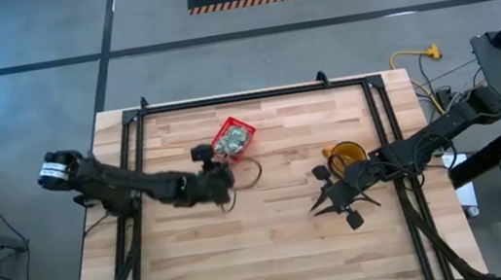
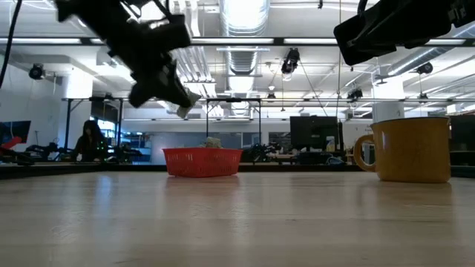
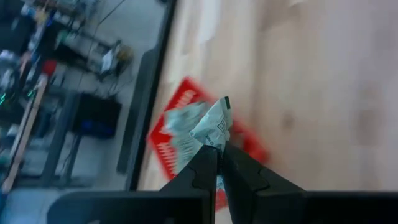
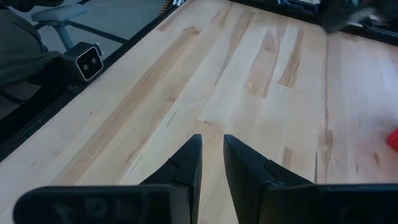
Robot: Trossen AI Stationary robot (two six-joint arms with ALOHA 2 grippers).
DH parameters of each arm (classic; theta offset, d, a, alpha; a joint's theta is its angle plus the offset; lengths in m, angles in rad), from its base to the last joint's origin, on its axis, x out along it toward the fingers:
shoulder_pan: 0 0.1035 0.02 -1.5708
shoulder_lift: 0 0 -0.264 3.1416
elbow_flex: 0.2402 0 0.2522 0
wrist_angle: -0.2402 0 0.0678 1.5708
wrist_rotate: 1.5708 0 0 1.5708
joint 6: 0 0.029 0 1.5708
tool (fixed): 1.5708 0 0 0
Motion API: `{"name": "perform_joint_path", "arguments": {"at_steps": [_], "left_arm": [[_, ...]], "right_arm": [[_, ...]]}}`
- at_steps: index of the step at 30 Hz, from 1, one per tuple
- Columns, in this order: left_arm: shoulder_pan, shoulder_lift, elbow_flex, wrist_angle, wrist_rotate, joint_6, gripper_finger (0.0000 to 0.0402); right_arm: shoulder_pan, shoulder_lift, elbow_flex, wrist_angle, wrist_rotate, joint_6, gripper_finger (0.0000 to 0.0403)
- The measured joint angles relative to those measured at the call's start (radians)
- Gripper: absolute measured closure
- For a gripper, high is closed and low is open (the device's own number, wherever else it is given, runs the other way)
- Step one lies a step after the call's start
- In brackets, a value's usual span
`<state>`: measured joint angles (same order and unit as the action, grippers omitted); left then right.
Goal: Pick and place Stevia / Truvia into bins
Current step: Put the white stevia packet into the red bin, then return to Home Position
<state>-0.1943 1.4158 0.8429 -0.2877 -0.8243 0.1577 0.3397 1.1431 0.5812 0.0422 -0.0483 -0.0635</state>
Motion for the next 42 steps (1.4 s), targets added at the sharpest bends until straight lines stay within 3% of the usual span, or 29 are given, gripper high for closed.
{"name": "perform_joint_path", "arguments": {"at_steps": [7, 14, 31, 42], "left_arm": [[0.215, 0.000, -0.019, 0.058, 0.037, 0.014, 0.0398], [0.346, 0.000, -0.068, 0.211, 0.328, 0.067, 0.0398], [0.381, 0.023, -0.071, 0.233, 0.370, 0.061, 0.0394], [0.391, 0.083, -0.070, 0.275, 0.367, 0.091, 0.0288]], "right_arm": [[0.000, 0.000, -0.002, 0.000, 0.000, 0.000, 0.0346], [0.000, 0.000, -0.002, 0.000, 0.000, -0.006, 0.0346], [0.000, 0.000, -0.004, 0.000, 0.000, -0.019, 0.0346], [0.001, 0.000, -0.010, 0.001, -0.001, -0.018, 0.0346]]}}
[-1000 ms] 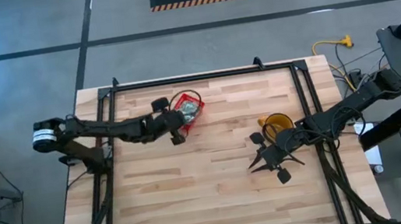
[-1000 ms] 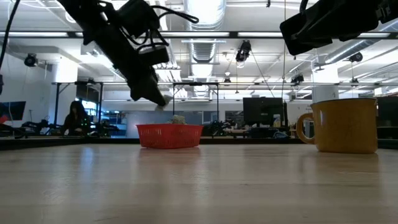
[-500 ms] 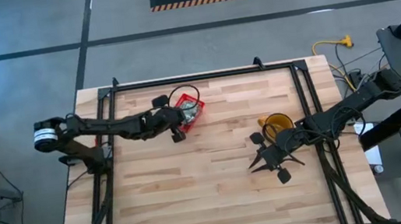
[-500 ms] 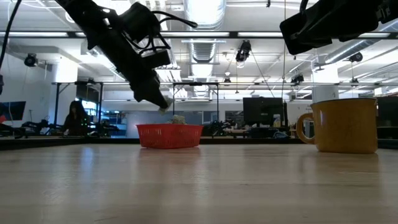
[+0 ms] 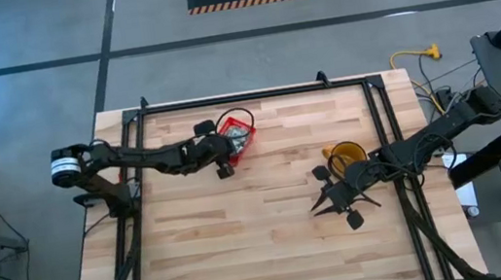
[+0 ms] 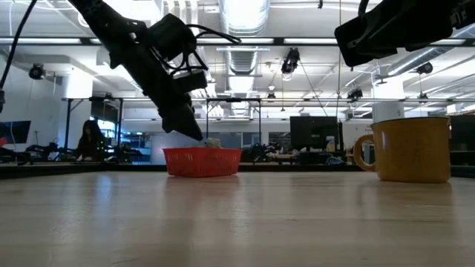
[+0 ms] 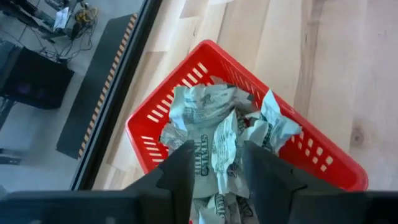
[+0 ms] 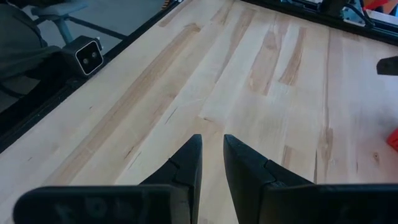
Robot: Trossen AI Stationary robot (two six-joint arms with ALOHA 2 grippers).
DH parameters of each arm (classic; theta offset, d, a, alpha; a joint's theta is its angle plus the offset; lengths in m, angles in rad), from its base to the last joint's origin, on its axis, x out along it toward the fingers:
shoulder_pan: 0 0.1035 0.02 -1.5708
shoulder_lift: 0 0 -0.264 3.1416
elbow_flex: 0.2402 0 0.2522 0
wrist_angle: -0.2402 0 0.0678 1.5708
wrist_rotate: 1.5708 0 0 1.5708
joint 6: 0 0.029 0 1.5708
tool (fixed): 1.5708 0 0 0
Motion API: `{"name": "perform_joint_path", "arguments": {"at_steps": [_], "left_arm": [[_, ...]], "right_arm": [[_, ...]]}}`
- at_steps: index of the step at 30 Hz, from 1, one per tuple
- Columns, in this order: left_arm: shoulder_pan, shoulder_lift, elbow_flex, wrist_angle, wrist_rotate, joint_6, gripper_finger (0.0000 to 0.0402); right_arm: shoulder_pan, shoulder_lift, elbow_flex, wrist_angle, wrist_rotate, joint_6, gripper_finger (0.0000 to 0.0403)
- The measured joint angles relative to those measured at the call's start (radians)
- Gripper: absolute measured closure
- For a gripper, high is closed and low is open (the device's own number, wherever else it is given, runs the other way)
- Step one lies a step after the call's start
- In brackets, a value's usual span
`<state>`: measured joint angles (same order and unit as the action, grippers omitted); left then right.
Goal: Pick and place Stevia / Truvia into bins
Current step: Return to Home Position
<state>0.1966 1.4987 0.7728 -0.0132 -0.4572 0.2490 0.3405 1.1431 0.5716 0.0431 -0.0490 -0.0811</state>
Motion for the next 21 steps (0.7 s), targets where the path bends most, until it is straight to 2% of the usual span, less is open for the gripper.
{"name": "perform_joint_path", "arguments": {"at_steps": [4, 11, 13, 17, 19, 21], "left_arm": [[-0.003, -0.004, 0.014, -0.004, 0.000, 0.001, 0.0270], [-0.018, -0.072, 0.037, -0.004, 0.000, -0.001, 0.0266], [-0.019, -0.102, 0.039, 0.015, 0.000, -0.014, 0.0266], [-0.020, -0.201, 0.013, 0.075, 0.026, -0.035, 0.0266], [-0.022, -0.258, -0.012, 0.088, 0.097, -0.042, 0.0266], [-0.024, -0.315, -0.048, 0.134, 0.205, -0.042, 0.0266]], "right_arm": [[0.000, -0.001, 0.006, 0.049, -0.001, 0.003, 0.0346], [0.000, -0.003, 0.091, 0.037, 0.017, -0.095, 0.0346], [0.000, -0.008, 0.127, 0.004, 0.082, -0.104, 0.0346], [-0.001, -0.028, 0.204, -0.167, 0.293, -0.087, 0.0346], [-0.001, -0.047, 0.225, -0.239, 0.379, -0.079, 0.0346], [-0.002, -0.078, 0.227, -0.267, 0.395, -0.087, 0.0346]]}}
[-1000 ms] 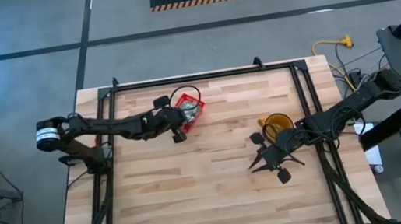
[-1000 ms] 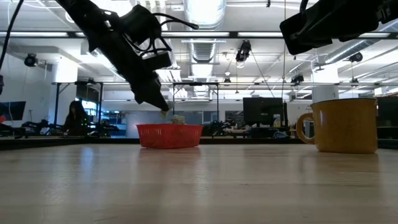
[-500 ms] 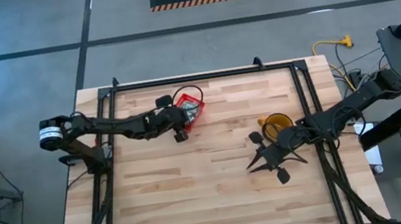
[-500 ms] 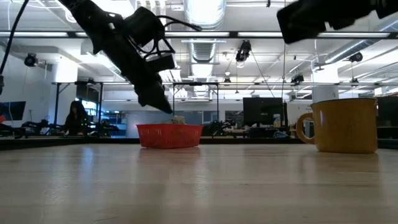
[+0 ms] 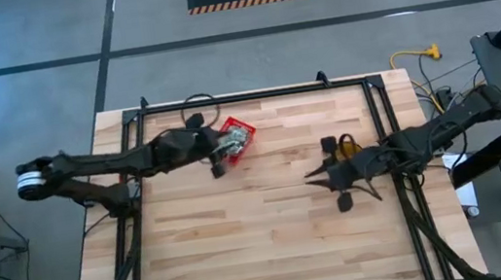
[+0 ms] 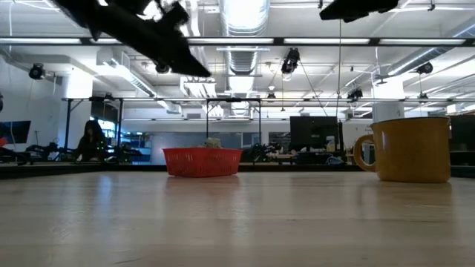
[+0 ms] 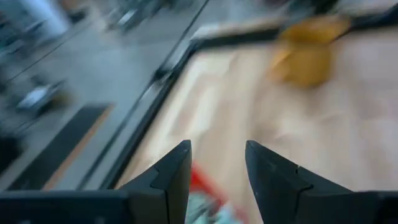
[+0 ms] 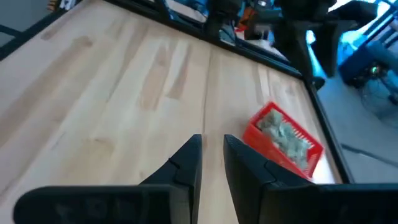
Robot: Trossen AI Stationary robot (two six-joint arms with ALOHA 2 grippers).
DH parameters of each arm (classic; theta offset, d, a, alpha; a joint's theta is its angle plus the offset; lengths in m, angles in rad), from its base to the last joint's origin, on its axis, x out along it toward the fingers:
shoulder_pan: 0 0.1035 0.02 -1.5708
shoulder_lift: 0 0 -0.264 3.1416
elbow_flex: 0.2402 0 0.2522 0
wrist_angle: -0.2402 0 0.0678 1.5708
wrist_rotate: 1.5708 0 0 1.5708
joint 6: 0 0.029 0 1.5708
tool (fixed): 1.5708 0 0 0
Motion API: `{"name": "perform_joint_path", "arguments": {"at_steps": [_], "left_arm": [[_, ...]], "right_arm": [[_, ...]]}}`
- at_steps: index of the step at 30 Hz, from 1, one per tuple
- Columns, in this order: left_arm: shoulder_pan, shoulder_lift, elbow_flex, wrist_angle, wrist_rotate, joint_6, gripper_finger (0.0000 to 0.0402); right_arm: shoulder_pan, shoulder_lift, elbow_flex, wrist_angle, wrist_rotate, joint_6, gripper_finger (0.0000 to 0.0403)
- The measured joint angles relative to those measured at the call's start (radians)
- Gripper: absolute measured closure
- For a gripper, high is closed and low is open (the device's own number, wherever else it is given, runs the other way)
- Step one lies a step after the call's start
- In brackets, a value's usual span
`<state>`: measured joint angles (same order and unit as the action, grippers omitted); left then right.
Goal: Pick and place Stevia / Truvia into bins
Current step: Return to Home Position
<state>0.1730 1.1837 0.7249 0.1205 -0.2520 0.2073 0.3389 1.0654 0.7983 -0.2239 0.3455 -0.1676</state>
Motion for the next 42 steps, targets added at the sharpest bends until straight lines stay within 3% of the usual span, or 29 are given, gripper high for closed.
{"name": "perform_joint_path", "arguments": {"at_steps": [3, 6, 11, 17, 24, 32, 37, 42], "left_arm": [[0.000, -0.091, -0.072, 0.081, 0.140, 0.000, 0.0266], [0.000, -0.172, -0.157, 0.186, 0.193, -0.005, 0.0266], [0.000, -0.282, -0.275, 0.285, 0.194, -0.035, 0.0266], [-0.009, -0.376, -0.347, 0.345, 0.194, -0.092, 0.0266], [-0.020, -0.443, -0.394, 0.346, 0.187, -0.097, 0.0266], [-0.019, -0.506, -0.451, 0.341, 0.041, -0.097, 0.0266], [-0.020, -0.581, -0.478, 0.342, 0.036, -0.097, 0.0266], [-0.025, -0.660, -0.518, 0.340, 0.037, -0.097, 0.0266]], "right_arm": [[-0.005, -0.061, -0.003, -0.011, -0.031, -0.037, 0.0346], [-0.034, -0.137, -0.017, -0.006, -0.121, -0.099, 0.0346], [-0.143, -0.246, -0.077, 0.018, -0.332, -0.148, 0.0346], [-0.336, -0.329, -0.171, 0.086, -0.386, -0.132, 0.0346], [-0.596, -0.371, -0.232, 0.167, -0.719, -0.088, 0.0346], [-0.706, -0.386, -0.326, 0.285, -0.743, -0.012, 0.0346], [-0.698, -0.440, -0.351, 0.290, -0.794, 0.019, 0.0346], [-0.681, -0.582, -0.432, 0.288, -0.832, 0.067, 0.0346]]}}
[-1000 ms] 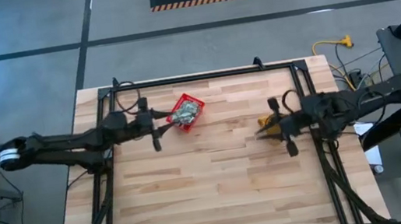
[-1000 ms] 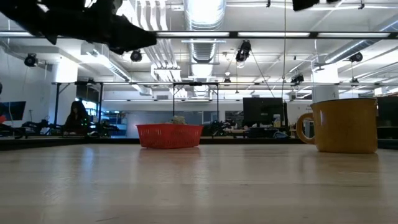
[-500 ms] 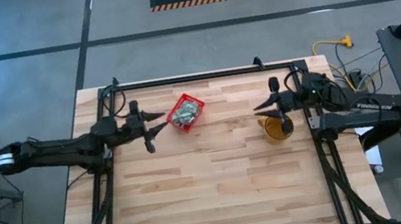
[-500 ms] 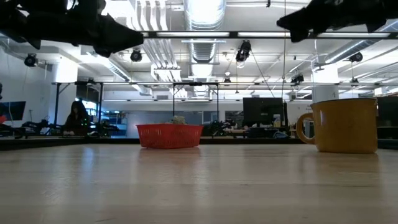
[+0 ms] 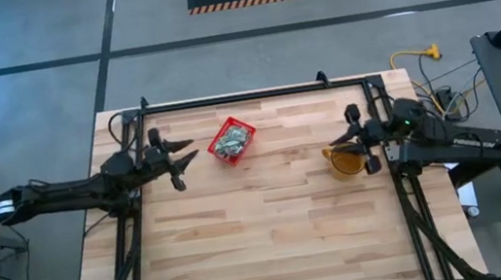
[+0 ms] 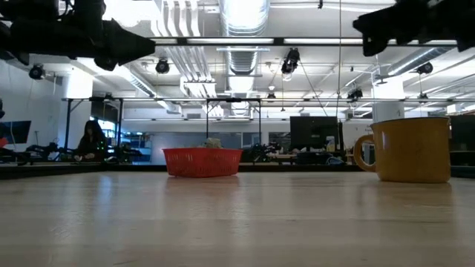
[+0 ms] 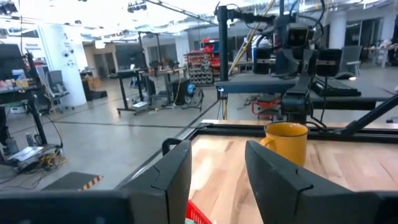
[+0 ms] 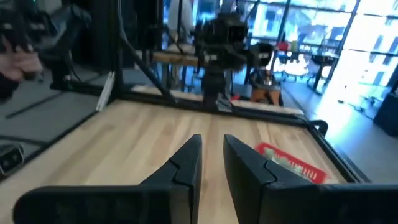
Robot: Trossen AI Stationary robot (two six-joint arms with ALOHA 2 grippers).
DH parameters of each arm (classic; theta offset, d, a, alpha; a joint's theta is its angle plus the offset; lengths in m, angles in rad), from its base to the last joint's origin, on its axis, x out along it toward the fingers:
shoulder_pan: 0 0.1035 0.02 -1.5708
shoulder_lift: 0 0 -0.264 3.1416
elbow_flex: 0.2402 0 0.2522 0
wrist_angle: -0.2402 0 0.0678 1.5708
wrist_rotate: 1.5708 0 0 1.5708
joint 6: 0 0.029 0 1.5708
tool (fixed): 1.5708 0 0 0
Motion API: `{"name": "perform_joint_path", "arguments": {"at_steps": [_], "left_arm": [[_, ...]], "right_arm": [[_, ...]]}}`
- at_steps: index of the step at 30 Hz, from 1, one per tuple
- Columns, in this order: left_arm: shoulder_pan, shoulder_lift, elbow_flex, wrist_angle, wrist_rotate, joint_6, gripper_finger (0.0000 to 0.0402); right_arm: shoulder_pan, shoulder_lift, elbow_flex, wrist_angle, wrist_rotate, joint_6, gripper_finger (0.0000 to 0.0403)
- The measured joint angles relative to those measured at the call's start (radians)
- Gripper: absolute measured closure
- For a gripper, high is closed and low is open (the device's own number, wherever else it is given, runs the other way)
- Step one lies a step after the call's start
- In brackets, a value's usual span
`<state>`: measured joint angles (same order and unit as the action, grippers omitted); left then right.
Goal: Pick and place Stevia / Truvia into bins
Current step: Return to Home Position
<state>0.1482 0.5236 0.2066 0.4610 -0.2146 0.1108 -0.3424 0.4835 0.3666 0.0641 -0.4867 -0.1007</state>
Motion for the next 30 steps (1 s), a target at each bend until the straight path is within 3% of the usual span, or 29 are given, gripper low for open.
{"name": "perform_joint_path", "arguments": {"at_steps": [11, 15, 23, 30], "left_arm": [[-0.007, -0.171, -0.032, -0.131, 0.000, -0.001, 0.0266], [-0.010, -0.226, -0.033, -0.183, 0.003, -0.002, 0.0266], [-0.037, -0.328, -0.034, -0.255, 0.007, -0.001, 0.0266], [-0.053, -0.383, -0.057, -0.286, 0.007, -0.001, 0.0266]], "right_arm": [[0.009, -0.477, -0.155, -0.058, 0.029, 0.125, 0.0346], [0.012, -0.467, -0.164, -0.137, 0.076, 0.129, 0.0346], [0.086, -0.465, -0.277, 0.060, 0.109, 0.159, 0.0346], [0.173, -0.474, -0.295, 0.077, 0.134, 0.181, 0.0346]]}}
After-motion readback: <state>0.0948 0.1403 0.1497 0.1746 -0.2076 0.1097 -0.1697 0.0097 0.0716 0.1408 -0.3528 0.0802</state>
